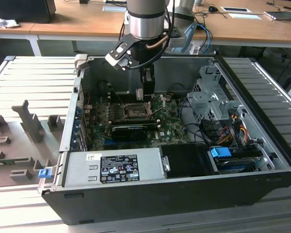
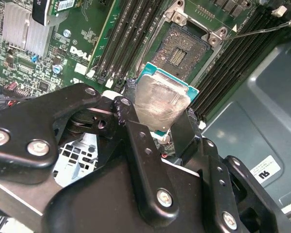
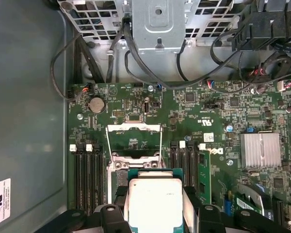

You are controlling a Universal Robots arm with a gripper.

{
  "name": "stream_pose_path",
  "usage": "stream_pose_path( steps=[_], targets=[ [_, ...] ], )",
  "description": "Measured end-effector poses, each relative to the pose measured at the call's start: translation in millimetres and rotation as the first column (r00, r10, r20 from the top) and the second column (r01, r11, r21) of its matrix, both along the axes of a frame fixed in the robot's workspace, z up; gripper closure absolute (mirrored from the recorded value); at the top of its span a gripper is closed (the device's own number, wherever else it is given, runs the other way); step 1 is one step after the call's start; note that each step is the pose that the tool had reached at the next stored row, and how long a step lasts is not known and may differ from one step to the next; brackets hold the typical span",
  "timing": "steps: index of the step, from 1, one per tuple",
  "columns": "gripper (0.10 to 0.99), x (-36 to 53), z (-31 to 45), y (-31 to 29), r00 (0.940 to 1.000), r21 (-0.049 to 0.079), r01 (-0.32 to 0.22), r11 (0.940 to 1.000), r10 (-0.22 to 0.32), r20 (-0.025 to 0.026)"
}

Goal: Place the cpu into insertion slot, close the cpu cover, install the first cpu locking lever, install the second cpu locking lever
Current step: 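Place the cpu into insertion slot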

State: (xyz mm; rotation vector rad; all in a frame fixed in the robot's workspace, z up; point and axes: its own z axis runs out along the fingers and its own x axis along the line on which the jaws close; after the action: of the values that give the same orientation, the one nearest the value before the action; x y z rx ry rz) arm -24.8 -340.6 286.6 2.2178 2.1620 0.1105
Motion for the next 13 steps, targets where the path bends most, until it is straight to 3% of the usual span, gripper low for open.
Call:
stream_pose_path(
  steps=[13],
  targets=[
    [0.553,0.0,-7.0,0.0,1.0000,0.000,0.000,1.0000,0.000,0.0000]
  ],
)
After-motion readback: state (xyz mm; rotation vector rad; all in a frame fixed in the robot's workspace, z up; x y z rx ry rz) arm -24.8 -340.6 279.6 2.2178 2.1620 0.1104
